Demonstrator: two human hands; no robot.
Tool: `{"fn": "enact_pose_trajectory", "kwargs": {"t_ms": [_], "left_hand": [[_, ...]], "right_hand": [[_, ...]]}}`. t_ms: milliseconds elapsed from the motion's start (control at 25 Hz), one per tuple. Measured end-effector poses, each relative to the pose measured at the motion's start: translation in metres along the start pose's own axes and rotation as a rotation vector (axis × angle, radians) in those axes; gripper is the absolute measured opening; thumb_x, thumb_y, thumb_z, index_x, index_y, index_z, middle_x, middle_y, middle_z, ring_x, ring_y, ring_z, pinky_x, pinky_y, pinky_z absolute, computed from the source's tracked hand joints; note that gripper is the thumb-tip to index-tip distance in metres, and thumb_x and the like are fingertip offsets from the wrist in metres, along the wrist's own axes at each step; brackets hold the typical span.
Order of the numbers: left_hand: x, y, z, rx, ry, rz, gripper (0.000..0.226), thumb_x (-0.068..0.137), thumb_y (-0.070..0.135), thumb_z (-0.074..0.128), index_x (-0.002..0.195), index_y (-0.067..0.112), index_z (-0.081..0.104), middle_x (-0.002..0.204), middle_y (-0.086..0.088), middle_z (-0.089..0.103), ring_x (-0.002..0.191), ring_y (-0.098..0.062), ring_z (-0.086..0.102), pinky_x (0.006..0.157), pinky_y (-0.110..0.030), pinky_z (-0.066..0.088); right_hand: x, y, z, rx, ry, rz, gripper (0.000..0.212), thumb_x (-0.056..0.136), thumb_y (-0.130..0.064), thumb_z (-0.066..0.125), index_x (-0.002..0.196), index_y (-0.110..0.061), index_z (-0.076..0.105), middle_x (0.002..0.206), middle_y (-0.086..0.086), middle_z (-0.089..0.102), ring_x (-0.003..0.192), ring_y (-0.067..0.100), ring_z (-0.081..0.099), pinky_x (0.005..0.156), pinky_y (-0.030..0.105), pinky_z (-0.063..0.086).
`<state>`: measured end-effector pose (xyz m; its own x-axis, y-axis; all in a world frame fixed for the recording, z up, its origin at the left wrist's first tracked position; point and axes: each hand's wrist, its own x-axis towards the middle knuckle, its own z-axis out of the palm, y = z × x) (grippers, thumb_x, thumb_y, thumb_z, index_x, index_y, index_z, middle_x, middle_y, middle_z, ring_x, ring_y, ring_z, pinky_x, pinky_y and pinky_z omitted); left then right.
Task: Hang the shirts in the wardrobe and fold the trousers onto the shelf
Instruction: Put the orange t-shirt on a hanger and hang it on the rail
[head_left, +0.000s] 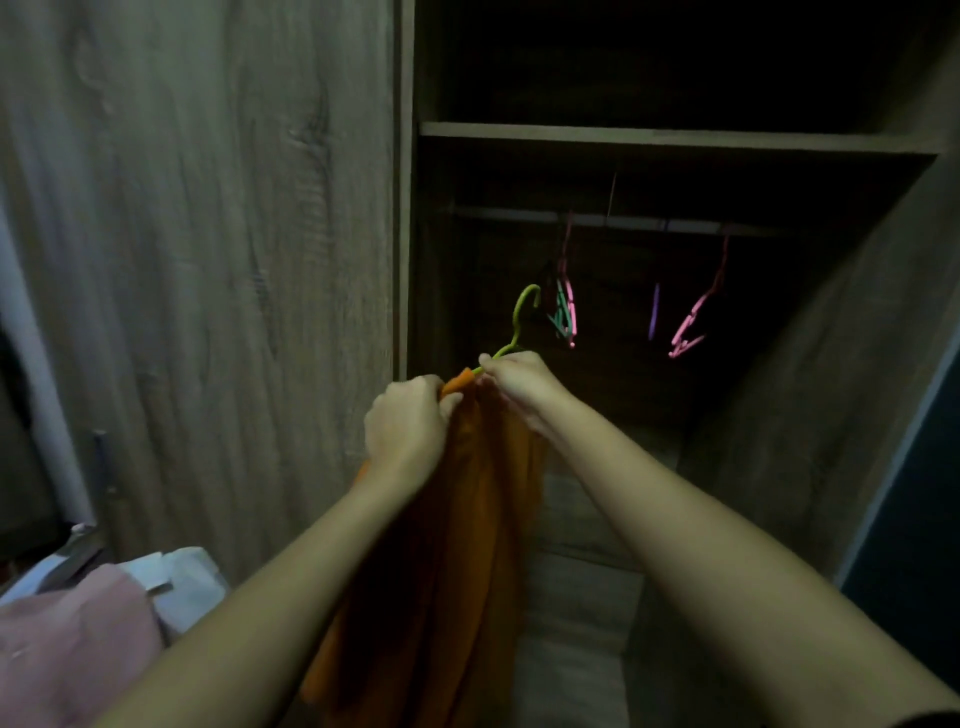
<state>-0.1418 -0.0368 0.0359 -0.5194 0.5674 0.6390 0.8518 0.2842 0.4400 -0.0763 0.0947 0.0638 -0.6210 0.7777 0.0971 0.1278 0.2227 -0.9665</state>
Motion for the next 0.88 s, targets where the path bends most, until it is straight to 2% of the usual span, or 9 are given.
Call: {"fn": "enact_pose_trajectory", "kwargs": {"t_ms": [120,200,320,440,560,640,720,800,880], "left_hand": [[-0.008,0.011,-0.002,-0.01,-0.065,0.087,0.035,0.094,0.034,0.051,0.126,0.019,0.053,0.098,0.001,0.065,0.087,-0.014,0.064,0.073,-0.028,0.051],[-0.018,0.016,0.0,-0.164,-0.102,0.148,0.049,0.097,0.027,0.047,0.143,0.02,0.032,0.092,0.005,0.064,0.074,-0.003,0.06,0.073,-0.019,0.052],[-0.027,0.017,0.009,-0.426,-0.133,0.25,0.059,0.098,0.025,0.044,0.147,0.017,0.014,0.073,0.007,0.057,0.06,-0.004,0.058,0.064,-0.015,0.051],[-0.011,0.006,0.026,-0.576,-0.122,0.327,0.064,0.094,0.04,0.046,0.146,0.02,0.014,0.076,-0.003,0.059,0.065,-0.013,0.06,0.062,-0.024,0.052],[0.014,-0.001,0.045,-0.563,-0.045,0.377,0.063,0.088,0.05,0.044,0.141,0.024,0.023,0.081,-0.002,0.063,0.068,-0.013,0.062,0.065,-0.022,0.053],[0.029,-0.002,0.057,-0.549,0.003,0.382,0.061,0.089,0.044,0.053,0.14,0.022,0.028,0.082,0.012,0.06,0.076,-0.004,0.063,0.071,-0.011,0.05],[0.049,0.002,0.071,-0.516,0.025,0.364,0.059,0.089,0.033,0.059,0.139,0.021,0.029,0.081,0.024,0.051,0.082,0.007,0.059,0.074,-0.004,0.045],[0.075,0.007,0.085,-0.494,0.045,0.334,0.059,0.09,0.026,0.06,0.138,0.023,0.027,0.077,0.025,0.048,0.083,0.01,0.057,0.073,-0.003,0.044],[0.1,0.01,0.098,-0.521,0.054,0.289,0.058,0.09,0.021,0.06,0.137,0.023,0.026,0.072,0.02,0.049,0.079,0.008,0.057,0.069,-0.005,0.045]], "right_hand": [[0.011,0.001,-0.004,0.05,0.098,0.02,0.015,0.088,-0.024,0.061,0.076,-0.014,0.064,0.081,0.007,0.066,0.084,0.023,0.063,0.085,0.042,0.051],[0.016,-0.004,-0.013,0.142,0.093,-0.011,0.008,0.09,-0.02,0.059,0.091,-0.013,0.064,0.081,0.004,0.067,0.08,0.017,0.065,0.089,0.039,0.052],[0.021,-0.012,-0.026,0.12,-0.005,-0.125,0.032,0.09,-0.022,0.059,0.118,-0.007,0.059,0.079,-0.001,0.066,0.067,0.001,0.064,0.076,0.024,0.049],[0.038,-0.019,-0.037,0.068,-0.075,-0.154,0.047,0.089,-0.024,0.061,0.131,-0.007,0.049,0.091,0.0,0.068,0.077,0.001,0.065,0.069,0.013,0.047],[0.07,-0.032,-0.049,0.029,-0.129,-0.158,0.047,0.091,-0.018,0.058,0.134,-0.003,0.046,0.066,-0.008,0.068,0.054,-0.005,0.062,0.064,0.01,0.046],[0.089,-0.04,-0.052,0.009,-0.157,-0.153,0.045,0.092,-0.013,0.055,0.134,0.0,0.045,0.063,-0.007,0.066,0.046,-0.005,0.059,0.064,0.012,0.046],[0.114,-0.05,-0.054,-0.032,-0.162,-0.135,0.042,0.092,-0.008,0.054,0.132,0.001,0.046,0.074,-0.002,0.065,0.046,-0.005,0.059,0.056,0.012,0.047],[0.142,-0.062,-0.058,-0.104,-0.175,-0.118,0.039,0.092,-0.008,0.054,0.13,-0.001,0.048,0.087,0.004,0.064,0.047,-0.005,0.06,0.046,0.007,0.043],[0.169,-0.073,-0.062,-0.153,-0.194,-0.107,0.036,0.093,-0.009,0.052,0.128,-0.003,0.05,0.089,0.004,0.063,0.046,-0.006,0.059,0.044,0.007,0.042]]}}
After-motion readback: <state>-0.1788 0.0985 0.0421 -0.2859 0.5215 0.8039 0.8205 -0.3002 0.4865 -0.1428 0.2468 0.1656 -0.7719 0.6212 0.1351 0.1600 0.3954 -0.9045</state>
